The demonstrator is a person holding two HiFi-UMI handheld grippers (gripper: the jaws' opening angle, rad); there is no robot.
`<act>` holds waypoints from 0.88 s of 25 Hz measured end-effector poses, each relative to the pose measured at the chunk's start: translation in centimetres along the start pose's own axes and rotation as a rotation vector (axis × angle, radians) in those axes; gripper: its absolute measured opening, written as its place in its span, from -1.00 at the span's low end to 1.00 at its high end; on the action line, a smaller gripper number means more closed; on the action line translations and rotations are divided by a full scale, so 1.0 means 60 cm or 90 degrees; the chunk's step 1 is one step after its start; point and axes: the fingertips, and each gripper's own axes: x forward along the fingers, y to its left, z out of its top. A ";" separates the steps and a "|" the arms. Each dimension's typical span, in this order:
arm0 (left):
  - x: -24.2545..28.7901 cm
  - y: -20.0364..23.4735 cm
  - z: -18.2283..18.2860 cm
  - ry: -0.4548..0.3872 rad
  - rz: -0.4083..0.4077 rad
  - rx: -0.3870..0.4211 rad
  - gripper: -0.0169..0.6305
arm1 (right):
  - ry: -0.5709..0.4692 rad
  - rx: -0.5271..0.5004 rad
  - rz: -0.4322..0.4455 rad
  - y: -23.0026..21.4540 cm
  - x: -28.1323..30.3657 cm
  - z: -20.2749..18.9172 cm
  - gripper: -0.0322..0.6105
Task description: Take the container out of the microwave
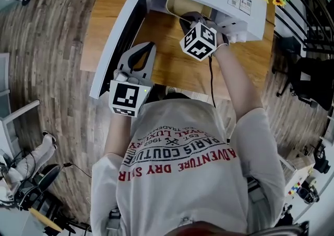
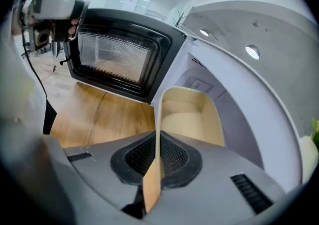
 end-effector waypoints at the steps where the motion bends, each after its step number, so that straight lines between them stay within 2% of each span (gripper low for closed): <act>1: -0.003 -0.002 0.001 0.000 -0.003 0.003 -0.91 | -0.003 0.008 -0.001 0.007 -0.010 0.000 -0.79; 10: -0.023 -0.021 0.025 -0.015 -0.042 0.037 -0.91 | -0.056 0.149 -0.015 0.069 -0.118 0.000 -0.79; 16: -0.034 -0.040 0.040 -0.023 -0.078 0.069 -0.91 | -0.128 0.236 -0.085 0.078 -0.205 0.017 -0.79; 22: -0.039 -0.046 0.060 -0.036 -0.108 0.096 -0.91 | -0.191 0.358 -0.191 0.056 -0.285 0.021 -0.79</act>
